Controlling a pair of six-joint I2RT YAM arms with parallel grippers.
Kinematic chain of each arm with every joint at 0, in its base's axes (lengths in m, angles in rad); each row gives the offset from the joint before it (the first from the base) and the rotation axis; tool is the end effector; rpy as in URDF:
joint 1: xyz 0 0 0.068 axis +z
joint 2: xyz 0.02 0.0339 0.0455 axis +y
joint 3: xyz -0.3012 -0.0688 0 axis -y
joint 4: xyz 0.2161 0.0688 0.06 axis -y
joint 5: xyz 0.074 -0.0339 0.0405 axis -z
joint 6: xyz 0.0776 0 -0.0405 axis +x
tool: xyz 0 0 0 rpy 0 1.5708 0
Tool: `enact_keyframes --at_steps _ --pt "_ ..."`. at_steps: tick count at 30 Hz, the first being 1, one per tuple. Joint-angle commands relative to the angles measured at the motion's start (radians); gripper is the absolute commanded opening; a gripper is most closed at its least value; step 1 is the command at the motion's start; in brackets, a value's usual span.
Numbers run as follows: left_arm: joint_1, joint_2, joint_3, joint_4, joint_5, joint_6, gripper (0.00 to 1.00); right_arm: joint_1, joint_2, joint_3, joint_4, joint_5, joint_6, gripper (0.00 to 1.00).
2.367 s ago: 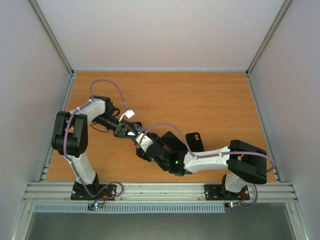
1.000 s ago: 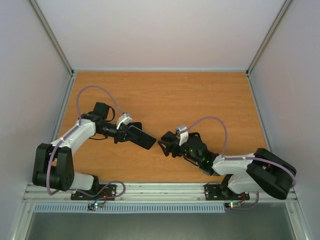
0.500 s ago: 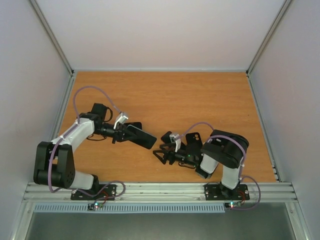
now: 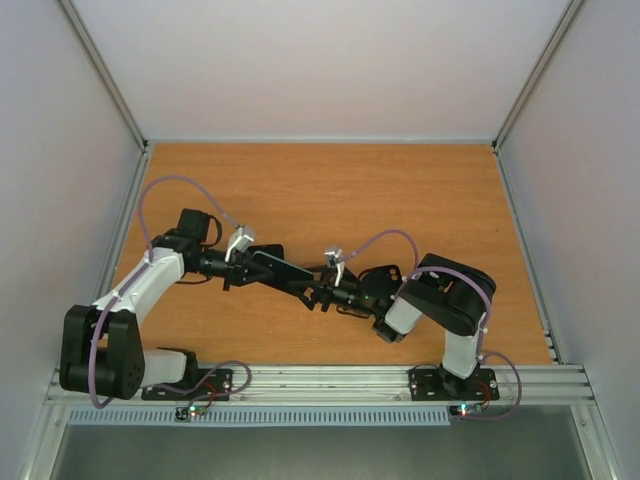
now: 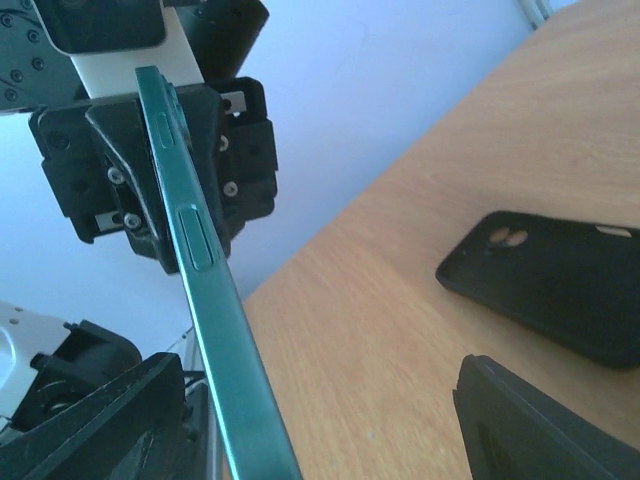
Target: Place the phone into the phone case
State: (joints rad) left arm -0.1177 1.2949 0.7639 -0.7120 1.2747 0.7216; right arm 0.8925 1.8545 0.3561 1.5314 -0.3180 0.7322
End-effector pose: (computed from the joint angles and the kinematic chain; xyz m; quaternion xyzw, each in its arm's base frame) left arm 0.1758 -0.0955 0.2541 0.4117 0.6845 -0.5215 0.2998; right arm 0.1865 0.2702 0.1963 -0.1684 0.6753 0.5908 0.4081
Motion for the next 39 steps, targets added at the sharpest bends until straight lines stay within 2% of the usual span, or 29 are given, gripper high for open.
enact_keyframes --at_steps 1,6,15,20,23,25,27,30,31,35,39 --pt "0.004 -0.01 0.009 0.013 0.063 0.011 0.01 -0.003 0.039 0.061 0.329 -0.04 -0.005 0.74" --pt "0.006 0.03 0.038 -0.061 0.101 0.072 0.01 0.001 0.045 0.09 0.329 -0.038 -0.023 0.64" --pt "0.021 0.019 0.006 -0.028 0.184 0.07 0.01 0.035 -0.004 0.053 0.329 0.023 -0.104 0.55" --pt "0.031 0.015 -0.003 -0.029 0.223 0.075 0.01 0.042 -0.022 0.052 0.329 0.037 -0.126 0.55" --pt "0.038 0.025 0.009 -0.119 0.256 0.134 0.01 0.046 -0.033 0.056 0.329 0.054 -0.136 0.55" --pt "0.047 0.046 0.038 -0.281 0.28 0.264 0.01 0.051 -0.047 0.058 0.329 0.072 -0.15 0.55" --pt "0.057 0.095 0.083 -0.521 0.304 0.462 0.01 0.052 -0.062 0.061 0.329 0.085 -0.157 0.55" --pt "0.07 0.251 0.172 -1.019 0.322 0.977 0.01 0.052 -0.069 0.082 0.329 0.079 -0.158 0.55" --pt "0.075 0.311 0.192 -1.081 0.33 1.204 0.01 0.053 -0.066 0.093 0.329 0.073 -0.157 0.54" --pt "0.088 0.448 0.252 -1.091 0.352 1.198 0.01 0.055 -0.048 0.131 0.329 0.069 -0.148 0.53" --pt "0.089 0.389 0.222 -1.09 0.357 1.222 0.01 0.062 -0.031 0.157 0.329 0.06 -0.141 0.39"
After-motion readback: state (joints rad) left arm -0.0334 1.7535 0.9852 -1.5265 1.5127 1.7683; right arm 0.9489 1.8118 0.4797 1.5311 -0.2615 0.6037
